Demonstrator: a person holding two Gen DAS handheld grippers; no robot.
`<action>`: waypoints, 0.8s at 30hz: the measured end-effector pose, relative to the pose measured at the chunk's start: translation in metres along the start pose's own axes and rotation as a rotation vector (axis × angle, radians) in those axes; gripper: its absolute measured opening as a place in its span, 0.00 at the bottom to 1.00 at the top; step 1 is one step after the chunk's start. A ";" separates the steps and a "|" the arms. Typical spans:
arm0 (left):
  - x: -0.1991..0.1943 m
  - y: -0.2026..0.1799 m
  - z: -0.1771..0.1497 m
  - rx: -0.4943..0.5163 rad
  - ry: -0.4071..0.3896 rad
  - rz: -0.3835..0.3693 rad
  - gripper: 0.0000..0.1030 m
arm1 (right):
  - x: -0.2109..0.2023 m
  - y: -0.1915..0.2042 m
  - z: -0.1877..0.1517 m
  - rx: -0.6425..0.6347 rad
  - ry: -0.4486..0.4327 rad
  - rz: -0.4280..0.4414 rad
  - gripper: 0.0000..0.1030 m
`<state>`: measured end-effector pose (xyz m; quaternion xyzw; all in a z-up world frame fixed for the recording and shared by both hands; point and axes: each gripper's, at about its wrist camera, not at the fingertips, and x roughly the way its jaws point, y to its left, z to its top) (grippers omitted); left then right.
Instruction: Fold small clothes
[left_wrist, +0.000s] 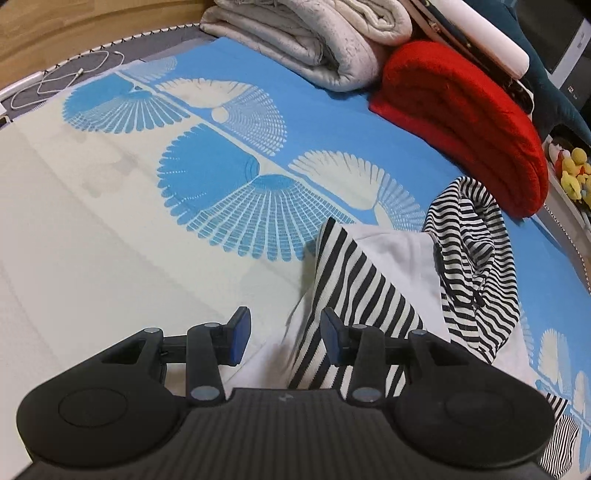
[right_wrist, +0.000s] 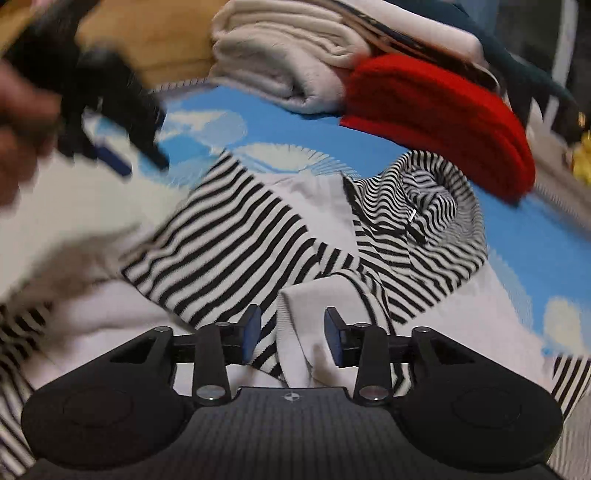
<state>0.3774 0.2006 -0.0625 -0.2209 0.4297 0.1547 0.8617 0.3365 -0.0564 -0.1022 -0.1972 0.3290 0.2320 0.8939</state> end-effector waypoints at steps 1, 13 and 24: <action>-0.001 -0.001 0.000 0.004 -0.001 0.001 0.44 | 0.007 0.004 0.000 -0.026 0.017 -0.030 0.41; 0.000 -0.004 0.005 0.034 -0.005 0.010 0.44 | -0.033 -0.093 0.004 0.449 -0.161 0.048 0.02; 0.014 -0.031 -0.006 0.114 0.058 -0.017 0.44 | -0.040 -0.255 -0.101 1.195 0.045 0.013 0.01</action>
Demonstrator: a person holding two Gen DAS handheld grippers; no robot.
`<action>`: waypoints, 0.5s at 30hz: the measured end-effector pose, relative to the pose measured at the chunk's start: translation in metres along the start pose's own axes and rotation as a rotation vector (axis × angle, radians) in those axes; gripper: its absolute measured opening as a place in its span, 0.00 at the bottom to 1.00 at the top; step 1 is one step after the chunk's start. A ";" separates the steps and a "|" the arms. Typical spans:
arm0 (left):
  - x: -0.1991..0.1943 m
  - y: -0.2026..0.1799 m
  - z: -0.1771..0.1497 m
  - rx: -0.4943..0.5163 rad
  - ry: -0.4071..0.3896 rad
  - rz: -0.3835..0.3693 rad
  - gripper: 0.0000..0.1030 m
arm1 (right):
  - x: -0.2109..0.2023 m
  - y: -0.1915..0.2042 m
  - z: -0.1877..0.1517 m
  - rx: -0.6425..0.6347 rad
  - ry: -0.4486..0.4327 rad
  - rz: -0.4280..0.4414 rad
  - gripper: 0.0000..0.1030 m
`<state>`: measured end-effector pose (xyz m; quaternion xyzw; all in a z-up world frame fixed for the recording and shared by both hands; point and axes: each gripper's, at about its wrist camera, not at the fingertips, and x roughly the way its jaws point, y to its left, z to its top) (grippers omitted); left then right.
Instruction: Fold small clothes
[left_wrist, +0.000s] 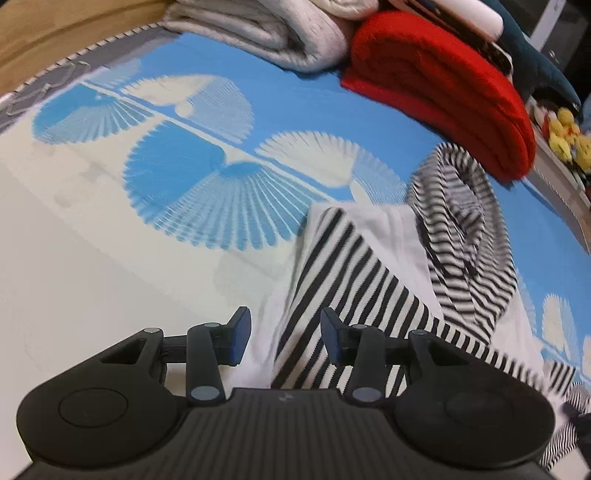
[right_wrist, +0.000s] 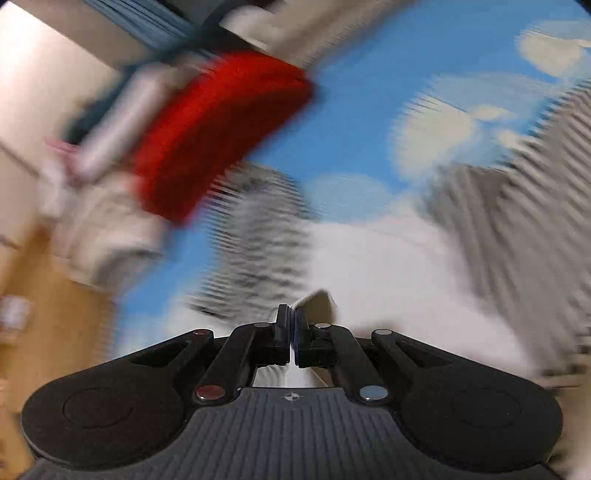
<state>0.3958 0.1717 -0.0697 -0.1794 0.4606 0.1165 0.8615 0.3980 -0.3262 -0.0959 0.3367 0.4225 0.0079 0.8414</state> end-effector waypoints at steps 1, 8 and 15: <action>0.002 -0.003 -0.002 0.010 0.010 -0.001 0.44 | 0.003 -0.008 -0.001 0.020 0.020 -0.036 0.01; 0.017 -0.002 -0.007 -0.003 0.060 -0.001 0.45 | 0.009 -0.006 -0.004 -0.017 0.061 -0.065 0.11; 0.023 0.005 -0.004 -0.026 0.062 0.022 0.44 | 0.030 0.001 -0.025 -0.115 0.194 -0.160 0.41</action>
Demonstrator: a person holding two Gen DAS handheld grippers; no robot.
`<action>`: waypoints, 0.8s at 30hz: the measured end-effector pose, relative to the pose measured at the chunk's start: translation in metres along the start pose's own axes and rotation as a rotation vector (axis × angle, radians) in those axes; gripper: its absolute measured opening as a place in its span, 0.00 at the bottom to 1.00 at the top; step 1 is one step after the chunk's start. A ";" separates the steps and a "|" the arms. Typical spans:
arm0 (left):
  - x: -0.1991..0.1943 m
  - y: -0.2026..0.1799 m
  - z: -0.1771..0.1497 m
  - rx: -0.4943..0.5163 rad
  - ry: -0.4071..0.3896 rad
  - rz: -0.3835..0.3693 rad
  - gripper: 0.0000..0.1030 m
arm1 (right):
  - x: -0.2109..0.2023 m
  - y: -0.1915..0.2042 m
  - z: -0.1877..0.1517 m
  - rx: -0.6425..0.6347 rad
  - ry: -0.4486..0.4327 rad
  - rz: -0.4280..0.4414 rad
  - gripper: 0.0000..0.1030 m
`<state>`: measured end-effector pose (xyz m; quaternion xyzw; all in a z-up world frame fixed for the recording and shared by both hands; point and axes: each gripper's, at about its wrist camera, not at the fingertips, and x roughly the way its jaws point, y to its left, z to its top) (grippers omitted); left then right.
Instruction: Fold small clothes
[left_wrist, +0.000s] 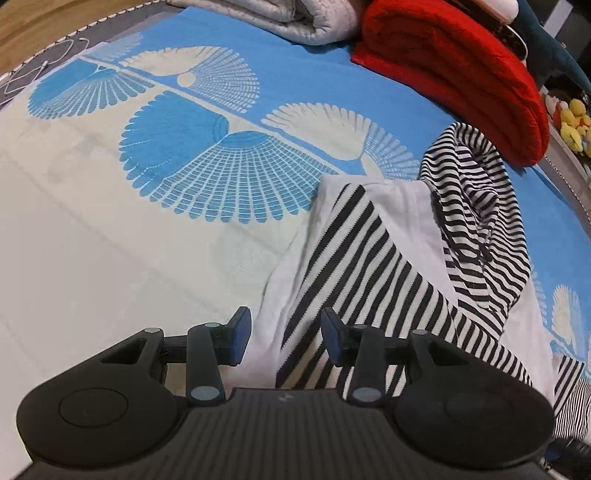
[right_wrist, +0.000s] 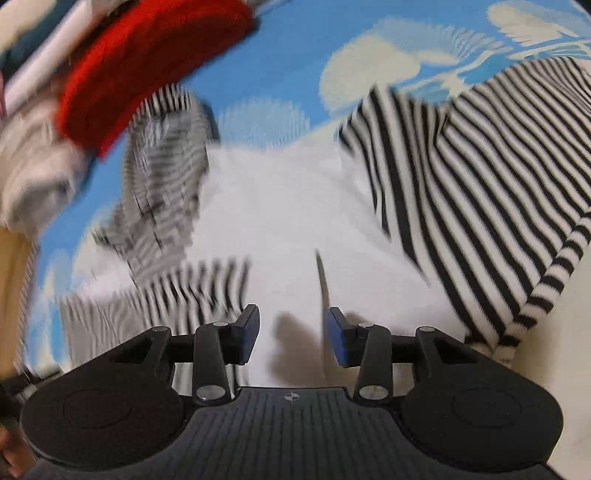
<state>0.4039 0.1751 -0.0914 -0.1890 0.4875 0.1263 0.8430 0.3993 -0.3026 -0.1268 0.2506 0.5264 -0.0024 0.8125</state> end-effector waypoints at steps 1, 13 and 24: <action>0.000 0.000 0.001 0.001 -0.001 -0.007 0.44 | 0.002 0.001 -0.002 -0.016 0.013 -0.012 0.35; 0.009 -0.002 0.020 -0.029 -0.078 -0.114 0.44 | -0.013 0.004 0.002 -0.032 -0.018 -0.111 0.10; 0.038 -0.017 0.027 0.011 -0.094 -0.129 0.45 | -0.027 0.016 0.008 -0.076 -0.116 0.011 0.25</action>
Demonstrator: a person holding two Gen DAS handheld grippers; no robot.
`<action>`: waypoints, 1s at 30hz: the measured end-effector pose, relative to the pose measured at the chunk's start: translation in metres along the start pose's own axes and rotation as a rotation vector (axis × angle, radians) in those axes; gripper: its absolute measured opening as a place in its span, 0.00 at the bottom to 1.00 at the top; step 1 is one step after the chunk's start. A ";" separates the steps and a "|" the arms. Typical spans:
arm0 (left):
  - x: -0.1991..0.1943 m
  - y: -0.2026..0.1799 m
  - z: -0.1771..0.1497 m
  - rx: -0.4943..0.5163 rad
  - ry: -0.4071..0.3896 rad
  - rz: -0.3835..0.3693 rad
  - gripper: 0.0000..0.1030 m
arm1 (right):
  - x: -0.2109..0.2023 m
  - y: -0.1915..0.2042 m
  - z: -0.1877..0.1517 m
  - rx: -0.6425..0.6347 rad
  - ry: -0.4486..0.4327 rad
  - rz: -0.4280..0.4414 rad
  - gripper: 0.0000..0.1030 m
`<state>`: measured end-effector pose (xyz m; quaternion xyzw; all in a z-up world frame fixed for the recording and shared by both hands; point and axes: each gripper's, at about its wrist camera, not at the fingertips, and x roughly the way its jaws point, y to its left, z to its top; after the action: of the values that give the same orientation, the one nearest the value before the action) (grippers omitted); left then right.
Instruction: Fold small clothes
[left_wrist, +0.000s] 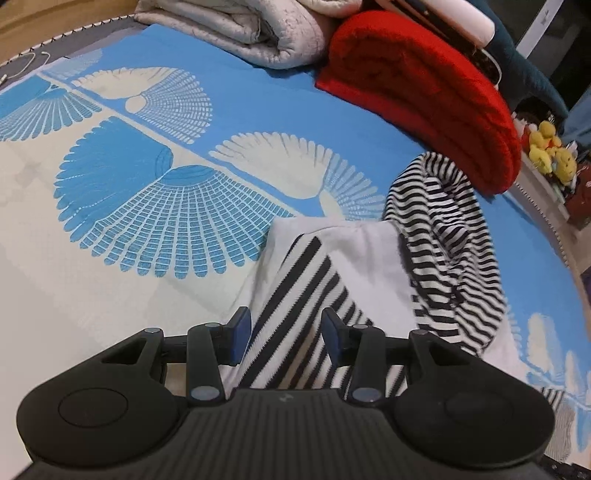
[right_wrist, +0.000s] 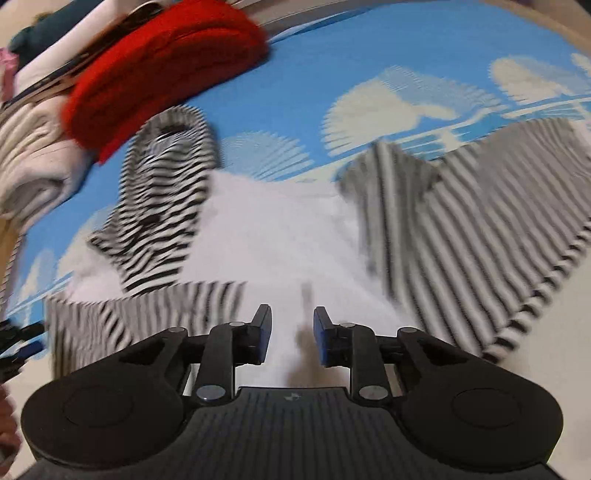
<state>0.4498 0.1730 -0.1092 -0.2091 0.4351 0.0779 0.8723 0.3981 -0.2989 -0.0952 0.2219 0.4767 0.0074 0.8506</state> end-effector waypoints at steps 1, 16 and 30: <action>0.004 0.000 0.000 0.004 0.007 0.007 0.44 | 0.002 0.003 -0.001 -0.011 0.014 0.008 0.25; -0.038 -0.010 0.017 0.138 0.006 0.073 0.14 | 0.023 0.020 -0.018 -0.097 0.099 -0.055 0.28; -0.016 0.017 -0.039 0.398 0.326 0.137 0.12 | 0.036 0.026 -0.023 -0.107 0.123 -0.078 0.28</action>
<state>0.4069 0.1720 -0.1226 -0.0136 0.5896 0.0149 0.8075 0.4042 -0.2588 -0.1241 0.1565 0.5350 0.0132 0.8301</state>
